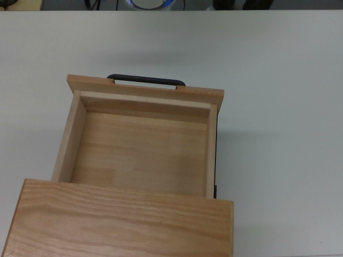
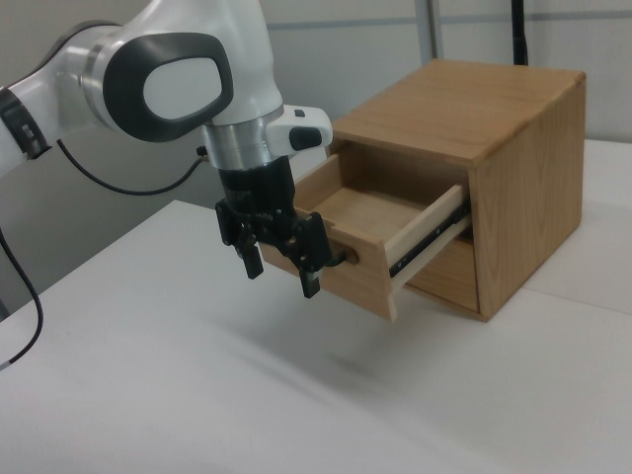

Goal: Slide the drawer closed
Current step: 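Move the gripper down toward the black handle of the open drawer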

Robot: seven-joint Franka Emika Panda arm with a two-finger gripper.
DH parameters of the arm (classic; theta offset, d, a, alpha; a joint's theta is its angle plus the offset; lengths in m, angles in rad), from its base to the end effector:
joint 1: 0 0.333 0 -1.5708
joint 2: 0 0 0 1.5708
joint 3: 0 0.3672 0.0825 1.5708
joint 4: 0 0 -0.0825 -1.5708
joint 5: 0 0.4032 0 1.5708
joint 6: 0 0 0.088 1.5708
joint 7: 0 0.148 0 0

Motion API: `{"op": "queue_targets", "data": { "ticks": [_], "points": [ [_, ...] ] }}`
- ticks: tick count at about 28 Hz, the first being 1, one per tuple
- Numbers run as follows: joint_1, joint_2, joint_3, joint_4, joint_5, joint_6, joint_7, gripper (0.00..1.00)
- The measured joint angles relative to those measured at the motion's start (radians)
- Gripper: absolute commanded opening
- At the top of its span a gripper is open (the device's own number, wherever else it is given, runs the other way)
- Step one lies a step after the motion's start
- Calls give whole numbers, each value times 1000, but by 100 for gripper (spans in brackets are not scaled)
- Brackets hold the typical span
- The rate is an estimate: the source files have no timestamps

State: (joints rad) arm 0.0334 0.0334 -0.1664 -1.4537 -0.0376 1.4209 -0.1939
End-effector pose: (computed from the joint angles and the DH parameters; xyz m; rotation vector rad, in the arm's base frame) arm 0.5619 -0.0793 0.6601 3.1067 0.0877 -0.1117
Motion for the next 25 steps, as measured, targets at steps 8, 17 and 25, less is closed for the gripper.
{"op": "queue_targets", "data": {
  "ticks": [8, 17, 25],
  "points": [
    [10, 10, 11, -8, 0, 0, -1, 37],
    [25, 16, 14, -23, 0, 0, -1, 0],
    [25, 37, 20, -32, 0, 28, -1, 0]
  ]
}}
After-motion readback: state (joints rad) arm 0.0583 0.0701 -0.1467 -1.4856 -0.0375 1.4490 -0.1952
